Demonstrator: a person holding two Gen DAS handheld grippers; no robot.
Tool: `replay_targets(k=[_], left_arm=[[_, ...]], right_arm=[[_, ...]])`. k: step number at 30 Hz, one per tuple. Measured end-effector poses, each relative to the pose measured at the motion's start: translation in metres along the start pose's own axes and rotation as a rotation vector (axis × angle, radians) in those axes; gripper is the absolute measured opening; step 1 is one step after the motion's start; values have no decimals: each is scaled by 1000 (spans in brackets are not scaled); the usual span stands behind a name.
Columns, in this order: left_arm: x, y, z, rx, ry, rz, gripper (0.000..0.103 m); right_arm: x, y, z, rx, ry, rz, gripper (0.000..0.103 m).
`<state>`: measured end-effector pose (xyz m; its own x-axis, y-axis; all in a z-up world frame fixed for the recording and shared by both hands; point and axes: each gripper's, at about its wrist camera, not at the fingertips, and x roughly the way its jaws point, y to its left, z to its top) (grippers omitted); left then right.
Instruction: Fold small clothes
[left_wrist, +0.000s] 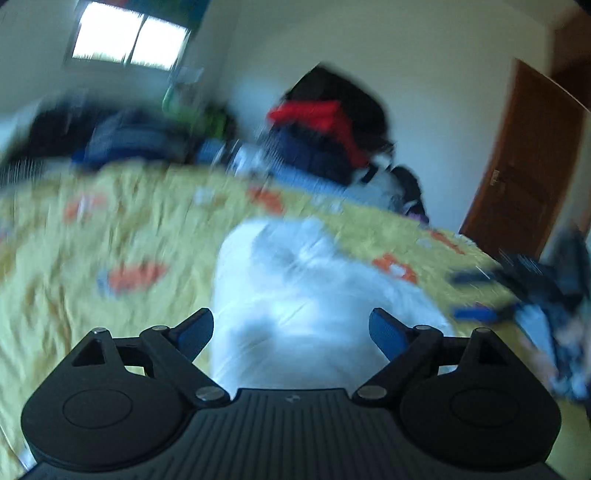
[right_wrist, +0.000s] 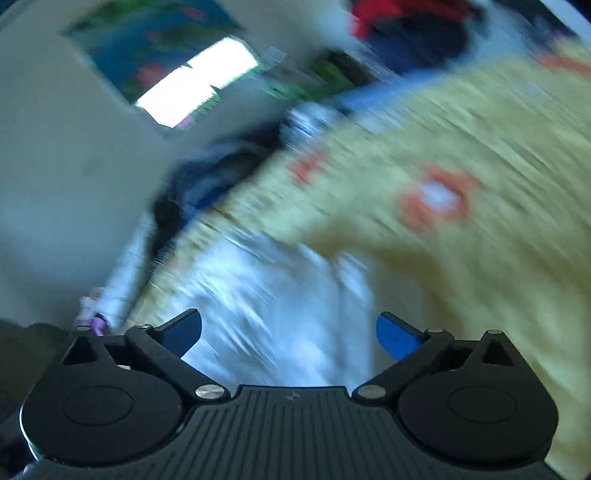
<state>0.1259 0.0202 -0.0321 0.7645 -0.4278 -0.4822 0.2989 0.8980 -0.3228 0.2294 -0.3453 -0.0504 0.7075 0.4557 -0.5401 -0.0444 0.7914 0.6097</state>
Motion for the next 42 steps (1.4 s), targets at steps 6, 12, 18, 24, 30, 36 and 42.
replay_targets(k=[6,12,18,24,30,36,42], left_arm=[[47,38,-9,-280,222,-107,91],[47,34,-3,-265,275,-76,68],[38,41,3,-212,270,-2,63],[24,34,-9,-194,192,32,69],[-63,-13,-31,2,15,171,69],[-144,-16,-63,62,-60,177,74],[-225,28,-21,183,-246,399,75]], right_arm=[[4,-23,-36,57,145,-60,92],[31,-8,-46,65,188,90,39],[58,17,-41,-12,238,131,35],[40,0,-46,78,205,117,51],[-71,41,-84,-82,16,24,69],[-201,64,-143,-313,-65,-139,79],[-355,73,-139,-555,-389,-568,98]])
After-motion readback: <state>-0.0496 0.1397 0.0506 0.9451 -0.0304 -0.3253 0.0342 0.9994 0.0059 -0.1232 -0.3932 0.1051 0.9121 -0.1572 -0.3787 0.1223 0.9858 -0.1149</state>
